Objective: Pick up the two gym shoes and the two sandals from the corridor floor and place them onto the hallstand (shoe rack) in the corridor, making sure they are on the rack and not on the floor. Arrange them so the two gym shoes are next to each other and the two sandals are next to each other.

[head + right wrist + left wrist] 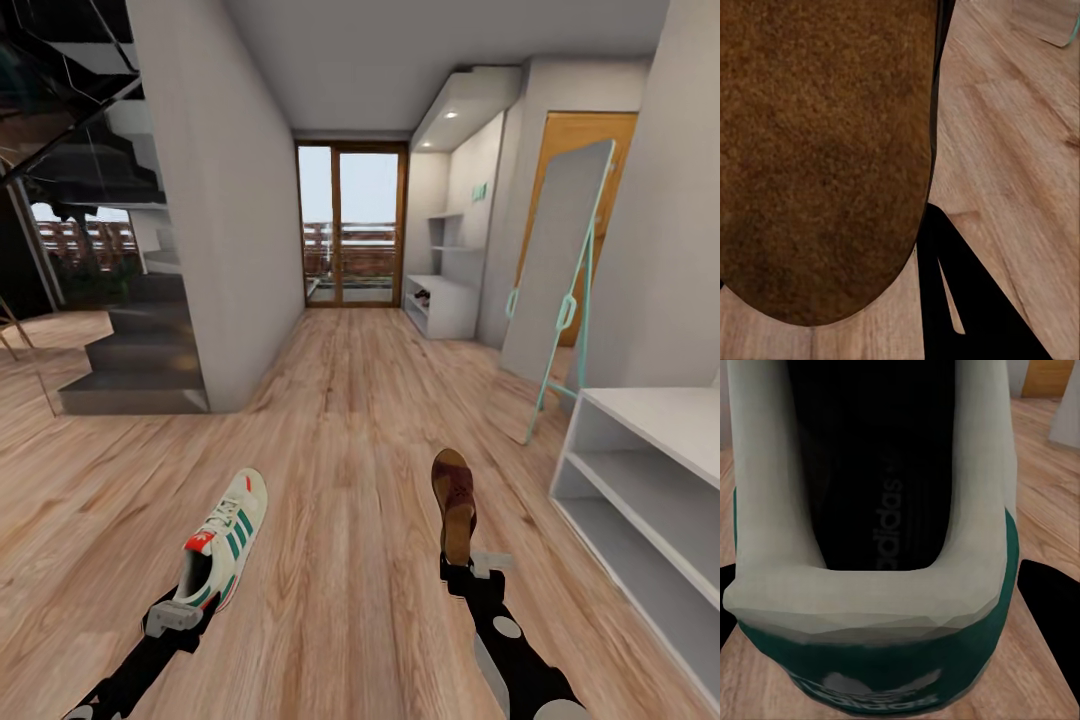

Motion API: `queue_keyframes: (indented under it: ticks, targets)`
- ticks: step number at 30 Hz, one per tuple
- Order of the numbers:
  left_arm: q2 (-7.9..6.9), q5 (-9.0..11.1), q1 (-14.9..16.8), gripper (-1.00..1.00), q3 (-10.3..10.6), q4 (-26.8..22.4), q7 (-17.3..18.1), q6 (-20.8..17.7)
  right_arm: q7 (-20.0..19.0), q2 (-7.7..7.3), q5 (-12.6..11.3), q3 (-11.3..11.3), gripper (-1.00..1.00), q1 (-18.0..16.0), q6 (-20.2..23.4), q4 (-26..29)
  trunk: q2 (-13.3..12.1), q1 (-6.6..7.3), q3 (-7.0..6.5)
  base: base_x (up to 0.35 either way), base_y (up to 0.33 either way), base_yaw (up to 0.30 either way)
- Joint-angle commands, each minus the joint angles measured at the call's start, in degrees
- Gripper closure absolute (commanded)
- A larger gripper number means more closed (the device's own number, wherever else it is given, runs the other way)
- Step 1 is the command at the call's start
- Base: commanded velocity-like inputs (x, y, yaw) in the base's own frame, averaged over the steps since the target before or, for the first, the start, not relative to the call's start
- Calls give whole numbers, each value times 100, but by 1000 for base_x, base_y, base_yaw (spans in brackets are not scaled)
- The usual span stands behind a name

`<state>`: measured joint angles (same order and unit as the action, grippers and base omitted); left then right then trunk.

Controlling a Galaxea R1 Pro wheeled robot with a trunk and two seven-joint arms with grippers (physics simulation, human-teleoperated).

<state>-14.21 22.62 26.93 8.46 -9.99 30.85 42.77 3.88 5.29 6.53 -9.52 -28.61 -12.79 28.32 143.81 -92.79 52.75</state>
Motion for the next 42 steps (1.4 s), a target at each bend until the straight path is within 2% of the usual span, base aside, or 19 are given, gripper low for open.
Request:
queue_keyframes:
  ticks: [1, 42]
  targets:
    - [-3, 67, 6, 100, 32, 5, 26, 12, 5, 7, 42, -32, 100, -4, -13, -2, 2, -2, 6, 343, 0, 0]
    - [-3, 67, 5, 100, 32, 5, 26, 12, 6, 7, 42, -28, 100, -4, -13, -2, 2, -2, 6, 343, 0, 0]
